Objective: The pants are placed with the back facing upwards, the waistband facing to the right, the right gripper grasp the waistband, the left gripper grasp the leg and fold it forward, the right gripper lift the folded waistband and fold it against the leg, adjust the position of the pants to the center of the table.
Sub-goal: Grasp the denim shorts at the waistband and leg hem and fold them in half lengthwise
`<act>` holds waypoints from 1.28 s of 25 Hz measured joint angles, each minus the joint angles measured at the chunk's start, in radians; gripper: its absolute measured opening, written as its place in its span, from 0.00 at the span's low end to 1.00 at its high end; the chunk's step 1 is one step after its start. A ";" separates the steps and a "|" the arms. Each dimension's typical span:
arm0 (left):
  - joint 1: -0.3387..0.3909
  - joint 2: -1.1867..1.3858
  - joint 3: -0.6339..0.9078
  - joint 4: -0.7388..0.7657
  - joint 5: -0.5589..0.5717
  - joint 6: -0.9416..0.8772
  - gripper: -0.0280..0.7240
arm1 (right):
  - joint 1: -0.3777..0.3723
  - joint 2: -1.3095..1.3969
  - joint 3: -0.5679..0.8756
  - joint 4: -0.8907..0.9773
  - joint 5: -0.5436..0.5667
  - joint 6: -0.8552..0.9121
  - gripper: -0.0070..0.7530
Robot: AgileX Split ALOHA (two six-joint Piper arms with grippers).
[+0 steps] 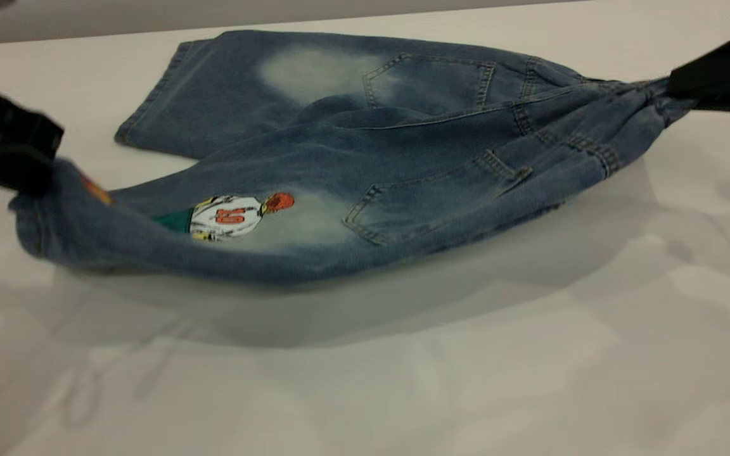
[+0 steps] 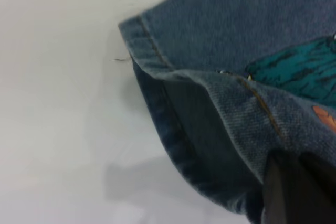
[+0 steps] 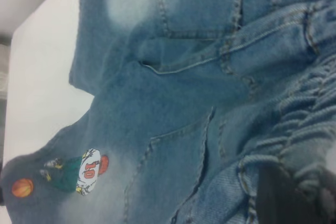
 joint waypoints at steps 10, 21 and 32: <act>-0.118 0.001 -0.099 0.000 -0.005 0.007 0.08 | 0.000 -0.021 -0.070 0.001 0.000 0.022 0.05; -0.119 0.001 -0.207 0.017 -0.009 0.006 0.08 | 0.000 -0.020 -0.226 -0.079 -0.079 0.207 0.05; -0.107 0.001 -0.300 0.056 -0.035 0.002 0.08 | 0.001 -0.019 -0.350 -0.161 -0.116 0.318 0.05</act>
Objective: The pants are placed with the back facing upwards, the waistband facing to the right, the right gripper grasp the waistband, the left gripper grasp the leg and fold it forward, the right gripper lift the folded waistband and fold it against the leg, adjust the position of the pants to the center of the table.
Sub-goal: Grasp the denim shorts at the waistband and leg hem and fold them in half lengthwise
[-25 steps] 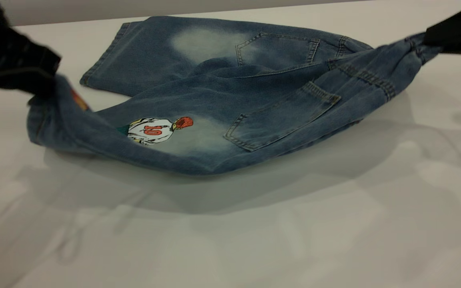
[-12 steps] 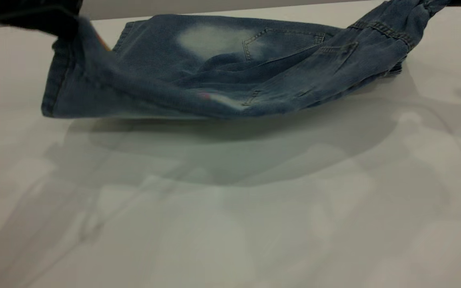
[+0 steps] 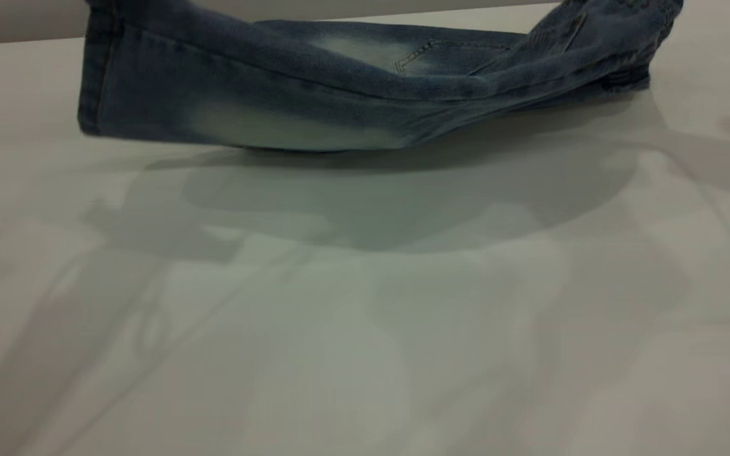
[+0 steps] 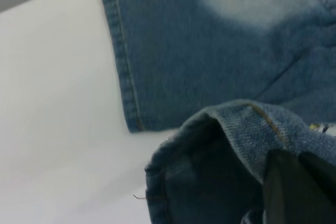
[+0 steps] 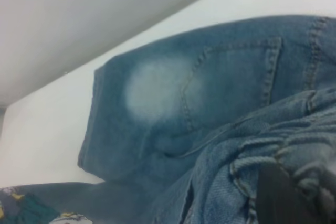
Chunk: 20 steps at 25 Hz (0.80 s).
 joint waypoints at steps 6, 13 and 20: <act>0.000 0.045 -0.110 0.007 0.014 0.000 0.08 | 0.000 0.050 -0.091 -0.091 0.011 0.103 0.05; 0.000 0.155 -0.211 0.034 0.030 0.000 0.08 | 0.000 0.136 -0.185 -0.135 0.014 0.163 0.05; 0.035 0.249 -0.300 0.053 0.022 0.000 0.08 | 0.000 0.225 -0.264 -0.150 0.015 0.199 0.05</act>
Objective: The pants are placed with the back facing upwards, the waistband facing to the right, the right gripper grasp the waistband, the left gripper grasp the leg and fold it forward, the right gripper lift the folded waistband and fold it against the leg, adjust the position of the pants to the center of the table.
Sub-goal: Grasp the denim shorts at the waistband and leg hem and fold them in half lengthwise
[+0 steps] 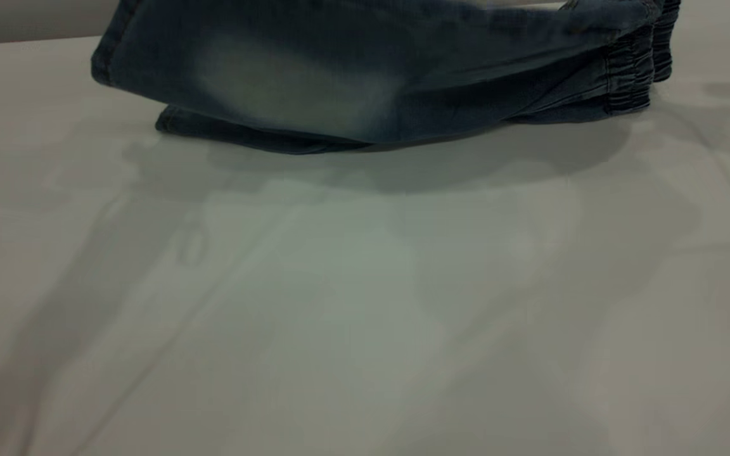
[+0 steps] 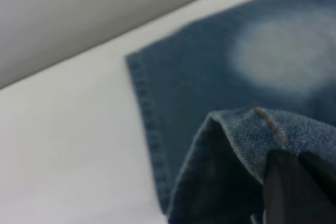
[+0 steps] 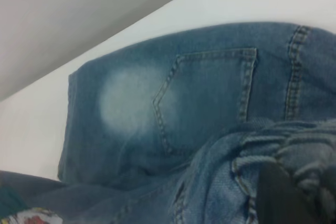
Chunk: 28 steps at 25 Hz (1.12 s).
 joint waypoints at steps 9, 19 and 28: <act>0.056 0.093 -0.055 0.003 -0.045 -0.001 0.08 | 0.004 0.104 -0.106 0.000 0.028 0.006 0.05; 0.056 0.222 -0.140 0.003 -0.099 -0.001 0.08 | 0.031 0.184 -0.174 0.007 0.007 -0.004 0.05; 0.056 0.283 -0.157 0.003 -0.179 -0.001 0.08 | 0.031 0.186 -0.175 0.008 -0.006 -0.015 0.12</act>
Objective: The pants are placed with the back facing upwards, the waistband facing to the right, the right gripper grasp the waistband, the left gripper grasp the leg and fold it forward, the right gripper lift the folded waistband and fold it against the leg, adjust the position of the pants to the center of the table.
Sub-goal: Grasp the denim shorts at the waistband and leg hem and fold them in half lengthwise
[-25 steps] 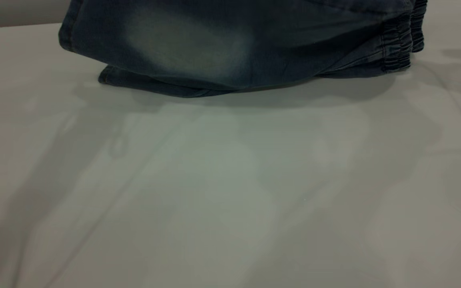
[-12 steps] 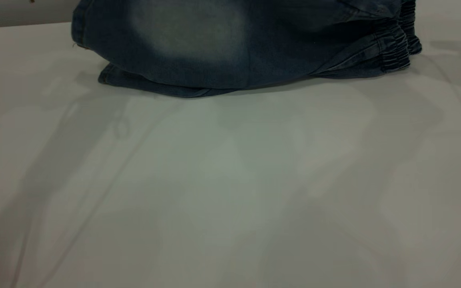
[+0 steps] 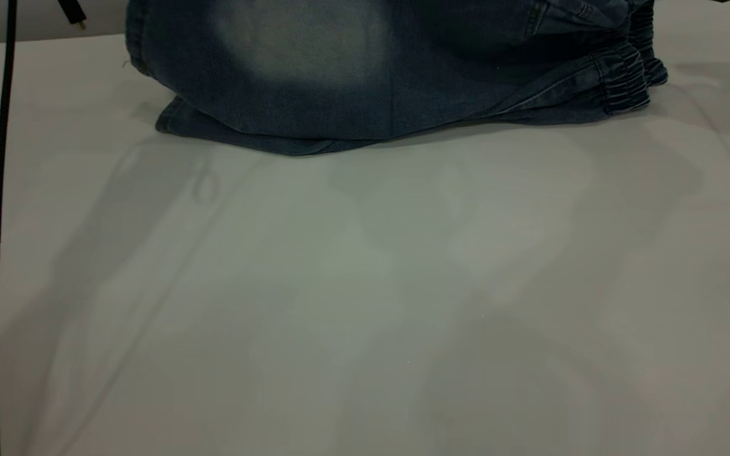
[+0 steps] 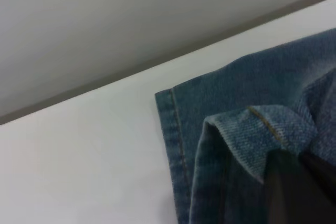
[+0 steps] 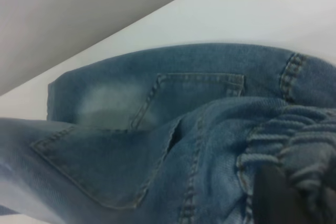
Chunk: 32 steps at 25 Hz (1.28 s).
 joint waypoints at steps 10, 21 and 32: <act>0.001 0.011 0.000 0.001 -0.015 0.000 0.08 | 0.000 -0.001 0.000 0.000 -0.013 -0.010 0.64; 0.001 0.011 0.000 0.051 -0.038 0.004 0.17 | 0.000 -0.001 0.000 0.000 -0.020 -0.007 0.76; 0.001 0.011 0.000 0.045 -0.069 -0.007 0.68 | -0.038 -0.001 0.000 -0.006 0.058 0.072 0.76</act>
